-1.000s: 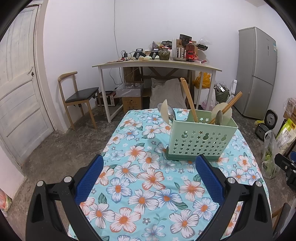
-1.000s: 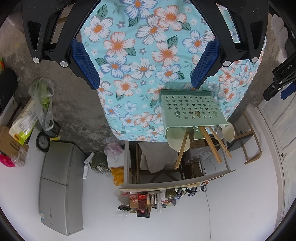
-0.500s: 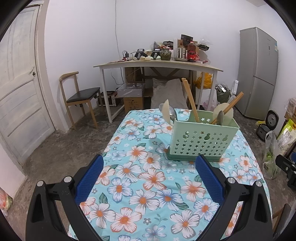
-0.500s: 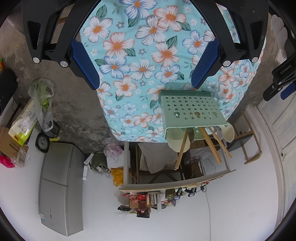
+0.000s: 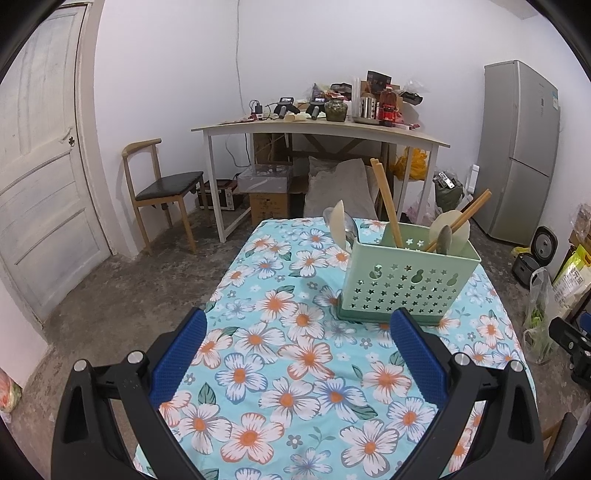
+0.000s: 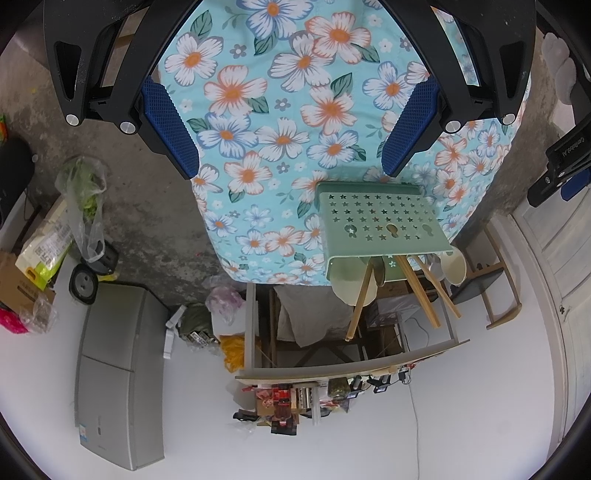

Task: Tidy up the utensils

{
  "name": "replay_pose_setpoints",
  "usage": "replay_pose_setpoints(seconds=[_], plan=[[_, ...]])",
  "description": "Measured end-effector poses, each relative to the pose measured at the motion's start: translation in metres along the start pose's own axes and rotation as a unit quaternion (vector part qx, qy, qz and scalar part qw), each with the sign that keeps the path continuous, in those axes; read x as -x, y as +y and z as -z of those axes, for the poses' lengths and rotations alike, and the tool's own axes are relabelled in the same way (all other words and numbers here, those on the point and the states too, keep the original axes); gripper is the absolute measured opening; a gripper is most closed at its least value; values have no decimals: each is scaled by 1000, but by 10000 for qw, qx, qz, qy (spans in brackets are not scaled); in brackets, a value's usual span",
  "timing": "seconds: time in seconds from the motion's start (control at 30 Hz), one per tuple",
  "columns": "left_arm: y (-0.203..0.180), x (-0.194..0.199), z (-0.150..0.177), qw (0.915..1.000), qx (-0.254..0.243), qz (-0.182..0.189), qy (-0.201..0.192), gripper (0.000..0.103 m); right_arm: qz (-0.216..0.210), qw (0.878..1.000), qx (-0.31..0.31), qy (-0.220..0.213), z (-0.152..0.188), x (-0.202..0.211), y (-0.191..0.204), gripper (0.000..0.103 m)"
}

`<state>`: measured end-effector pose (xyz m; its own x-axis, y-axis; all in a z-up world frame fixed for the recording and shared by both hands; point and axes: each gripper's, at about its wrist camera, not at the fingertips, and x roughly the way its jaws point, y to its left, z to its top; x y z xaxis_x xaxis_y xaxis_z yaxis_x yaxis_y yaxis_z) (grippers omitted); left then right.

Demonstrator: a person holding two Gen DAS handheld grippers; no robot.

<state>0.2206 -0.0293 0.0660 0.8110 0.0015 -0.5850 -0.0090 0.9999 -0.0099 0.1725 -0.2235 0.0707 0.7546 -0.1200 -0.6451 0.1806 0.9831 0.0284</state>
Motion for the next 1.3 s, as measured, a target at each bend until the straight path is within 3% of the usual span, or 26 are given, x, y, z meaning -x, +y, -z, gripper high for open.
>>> replay_pose_setpoints(seconds=[1.3], plan=[[-3,0,-2,10000,-82,-5,-55,97,-39,10000,-16,19,0,-1,-1,95]])
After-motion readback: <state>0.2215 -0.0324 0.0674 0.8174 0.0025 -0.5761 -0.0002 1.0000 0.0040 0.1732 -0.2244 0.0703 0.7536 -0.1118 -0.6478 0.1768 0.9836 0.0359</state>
